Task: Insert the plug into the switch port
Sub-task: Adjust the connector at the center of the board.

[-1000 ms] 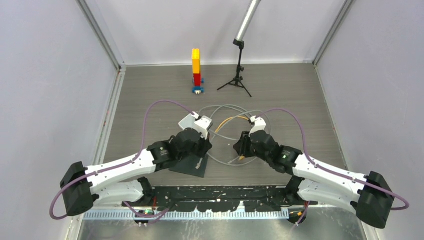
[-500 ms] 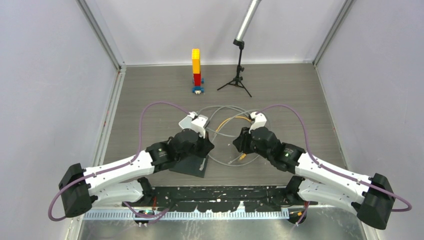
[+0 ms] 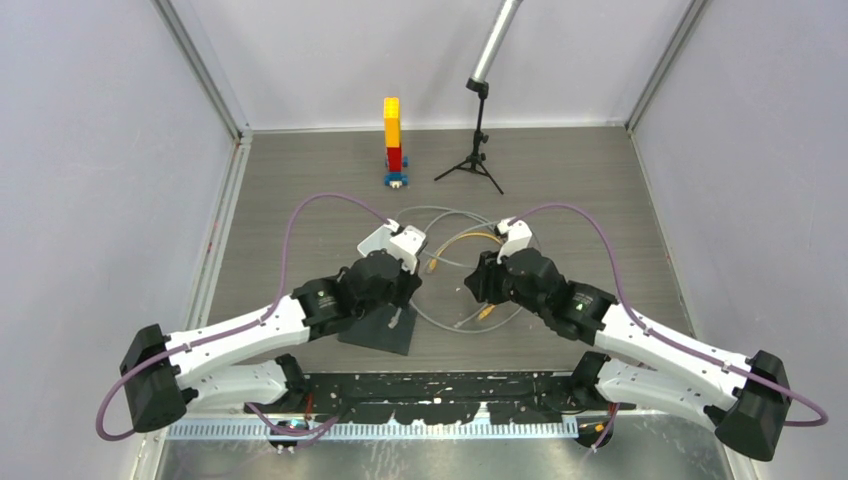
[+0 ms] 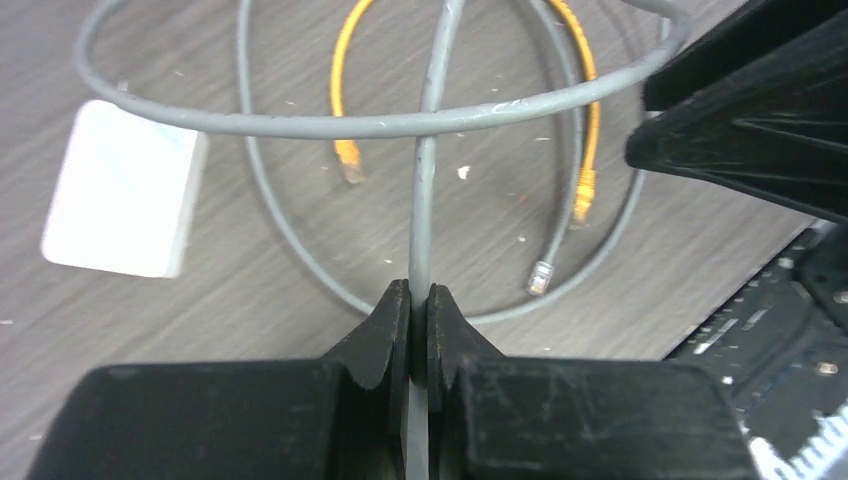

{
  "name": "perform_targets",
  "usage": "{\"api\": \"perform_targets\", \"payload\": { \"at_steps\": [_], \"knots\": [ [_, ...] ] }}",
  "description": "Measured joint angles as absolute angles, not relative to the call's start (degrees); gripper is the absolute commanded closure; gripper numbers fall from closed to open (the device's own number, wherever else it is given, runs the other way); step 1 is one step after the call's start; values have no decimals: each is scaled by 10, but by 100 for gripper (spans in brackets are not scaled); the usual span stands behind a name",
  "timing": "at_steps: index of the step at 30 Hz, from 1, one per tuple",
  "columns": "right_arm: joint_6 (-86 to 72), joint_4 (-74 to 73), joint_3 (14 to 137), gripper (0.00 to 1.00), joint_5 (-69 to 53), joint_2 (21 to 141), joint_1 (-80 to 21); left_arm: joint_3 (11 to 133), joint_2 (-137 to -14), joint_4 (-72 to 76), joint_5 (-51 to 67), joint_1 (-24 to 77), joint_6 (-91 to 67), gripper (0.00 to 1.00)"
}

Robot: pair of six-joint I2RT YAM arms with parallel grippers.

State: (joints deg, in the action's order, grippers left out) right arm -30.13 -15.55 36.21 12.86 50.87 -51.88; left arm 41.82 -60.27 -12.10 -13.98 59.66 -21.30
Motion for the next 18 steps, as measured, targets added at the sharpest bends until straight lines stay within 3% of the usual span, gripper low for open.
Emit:
{"api": "perform_targets", "payload": {
  "at_steps": [7,18],
  "knots": [
    [-219,-152,385,56,66,511,-515,446,-611,-146,-197,601,-114,100],
    [25,-32,382,45,-110,467,-515,485,-652,-190,-240,651,0,100]
  ]
}}
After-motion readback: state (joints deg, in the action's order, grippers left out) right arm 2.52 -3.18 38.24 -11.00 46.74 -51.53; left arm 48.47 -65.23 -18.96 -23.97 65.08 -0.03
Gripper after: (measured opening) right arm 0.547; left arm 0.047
